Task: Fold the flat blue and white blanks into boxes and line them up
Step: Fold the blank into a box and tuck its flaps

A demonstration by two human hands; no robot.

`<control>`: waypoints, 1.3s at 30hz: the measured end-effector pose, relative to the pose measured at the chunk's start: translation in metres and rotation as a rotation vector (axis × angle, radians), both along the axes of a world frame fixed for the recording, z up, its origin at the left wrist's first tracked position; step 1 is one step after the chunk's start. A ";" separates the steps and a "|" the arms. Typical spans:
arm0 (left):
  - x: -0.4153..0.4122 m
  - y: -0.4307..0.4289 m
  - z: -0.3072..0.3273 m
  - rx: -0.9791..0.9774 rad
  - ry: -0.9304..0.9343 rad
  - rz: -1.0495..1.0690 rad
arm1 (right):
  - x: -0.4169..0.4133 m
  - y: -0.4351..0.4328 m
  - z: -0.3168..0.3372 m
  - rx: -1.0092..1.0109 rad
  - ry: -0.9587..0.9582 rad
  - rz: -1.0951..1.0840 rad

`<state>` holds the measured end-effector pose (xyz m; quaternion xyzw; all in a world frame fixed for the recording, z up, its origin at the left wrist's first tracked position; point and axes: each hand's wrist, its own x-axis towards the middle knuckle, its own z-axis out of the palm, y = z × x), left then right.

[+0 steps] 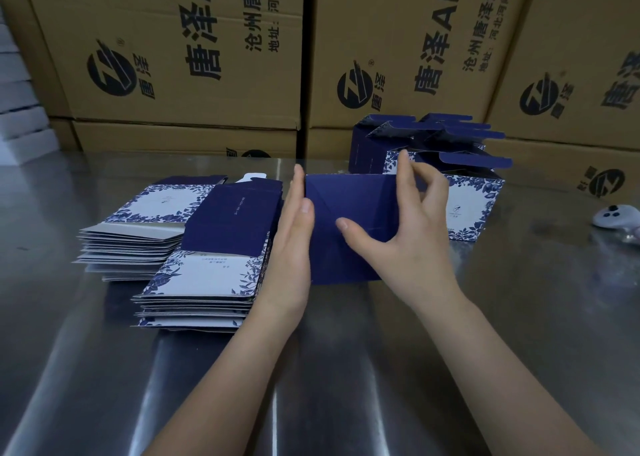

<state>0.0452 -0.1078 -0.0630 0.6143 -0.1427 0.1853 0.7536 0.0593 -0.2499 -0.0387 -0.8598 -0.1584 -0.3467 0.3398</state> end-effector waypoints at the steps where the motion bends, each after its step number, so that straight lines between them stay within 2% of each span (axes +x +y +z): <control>1: 0.001 0.000 0.000 -0.031 0.010 -0.027 | -0.003 0.002 0.001 -0.009 0.006 -0.014; 7: -0.003 -0.003 0.001 -0.029 0.021 -0.156 | -0.007 0.010 0.000 -0.067 0.023 -0.151; 11: -0.004 -0.004 0.002 -0.007 0.007 -0.189 | -0.001 0.004 0.000 0.053 0.023 -0.140; 18: -0.001 -0.008 -0.004 -0.028 0.002 0.089 | 0.013 -0.012 -0.005 0.625 0.072 0.033; 22: 0.004 -0.001 -0.005 -0.119 0.096 0.259 | 0.024 -0.021 -0.006 1.175 0.271 0.294; 24: 0.006 0.001 -0.005 -0.177 0.162 0.255 | 0.027 -0.024 -0.007 1.354 0.394 0.474; 29: 0.005 -0.003 -0.002 -0.355 0.266 0.055 | 0.026 -0.022 -0.015 1.560 0.609 0.859; 33: 0.003 0.001 0.002 -0.450 0.234 -0.132 | 0.029 -0.017 -0.023 1.607 0.730 0.960; 35: 0.003 0.000 0.003 -0.479 0.208 -0.144 | 0.031 -0.015 -0.027 1.571 0.777 0.938; 39: 0.006 0.003 0.003 -0.470 0.145 -0.048 | 0.036 -0.018 -0.023 1.389 0.816 0.647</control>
